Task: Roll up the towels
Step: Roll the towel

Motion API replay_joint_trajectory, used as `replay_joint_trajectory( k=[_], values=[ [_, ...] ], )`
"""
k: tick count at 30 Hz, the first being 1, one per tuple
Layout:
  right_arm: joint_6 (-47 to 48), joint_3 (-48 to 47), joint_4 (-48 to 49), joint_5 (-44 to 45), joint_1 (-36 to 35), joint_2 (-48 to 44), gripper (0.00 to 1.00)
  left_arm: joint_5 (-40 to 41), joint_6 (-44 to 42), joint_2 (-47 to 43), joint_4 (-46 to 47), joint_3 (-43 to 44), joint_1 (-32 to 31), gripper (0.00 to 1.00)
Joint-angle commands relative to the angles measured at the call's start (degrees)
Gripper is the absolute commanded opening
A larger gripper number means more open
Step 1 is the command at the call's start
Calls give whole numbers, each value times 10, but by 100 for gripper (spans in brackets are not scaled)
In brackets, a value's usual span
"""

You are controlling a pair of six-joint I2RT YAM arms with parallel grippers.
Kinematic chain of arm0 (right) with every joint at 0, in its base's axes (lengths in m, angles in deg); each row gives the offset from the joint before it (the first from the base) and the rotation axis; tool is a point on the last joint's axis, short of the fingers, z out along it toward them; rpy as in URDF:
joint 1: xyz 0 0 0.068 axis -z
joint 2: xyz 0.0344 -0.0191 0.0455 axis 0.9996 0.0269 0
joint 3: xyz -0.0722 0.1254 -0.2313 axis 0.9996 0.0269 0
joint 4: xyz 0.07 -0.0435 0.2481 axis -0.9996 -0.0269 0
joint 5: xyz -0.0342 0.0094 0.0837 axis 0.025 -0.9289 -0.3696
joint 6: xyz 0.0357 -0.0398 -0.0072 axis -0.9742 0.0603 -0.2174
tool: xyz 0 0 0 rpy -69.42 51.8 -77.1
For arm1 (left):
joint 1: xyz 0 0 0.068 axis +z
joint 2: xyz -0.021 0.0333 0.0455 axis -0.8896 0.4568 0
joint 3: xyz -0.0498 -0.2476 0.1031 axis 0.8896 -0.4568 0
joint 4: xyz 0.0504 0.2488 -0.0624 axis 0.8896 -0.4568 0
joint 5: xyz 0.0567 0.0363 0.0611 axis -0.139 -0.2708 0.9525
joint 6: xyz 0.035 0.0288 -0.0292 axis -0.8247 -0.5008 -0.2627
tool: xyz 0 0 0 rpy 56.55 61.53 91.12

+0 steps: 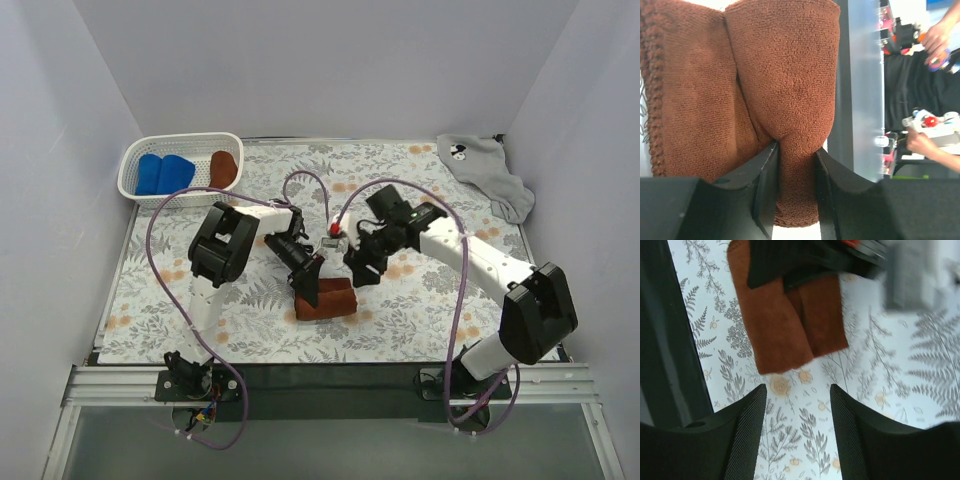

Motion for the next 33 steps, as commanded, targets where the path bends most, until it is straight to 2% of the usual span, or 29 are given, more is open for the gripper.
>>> replay_joint_trajectory(
  k=[1, 5, 12, 19, 27, 30, 31, 32, 33],
  values=[
    [0, 36, 110, 122, -87, -26, 51, 138, -45, 44, 51, -6, 0, 29],
    [16, 79, 178, 178, -179, -26, 56, 139, -46, 59, 51, -1, 8, 33],
    [52, 193, 318, 262, -278, -52, 59, 114, -53, 85, 27, 40, 27, 34],
    [102, 311, 516, 451, -354, -64, 57, 95, -88, 115, -17, 75, 34, 34],
    [136, 351, 565, 450, -365, -54, 55, 97, -95, 122, -23, 74, 36, 34],
    [143, 363, 568, 437, -365, -48, 47, 103, -89, 117, -18, 76, 36, 35],
    [140, 365, 568, 428, -365, -44, 41, 105, -88, 112, -15, 75, 36, 36],
    [137, 367, 566, 421, -365, -44, 30, 106, -88, 110, -13, 76, 36, 39],
    [127, 368, 555, 409, -364, -44, 26, 106, -87, 106, -11, 73, 36, 46]
  ],
)
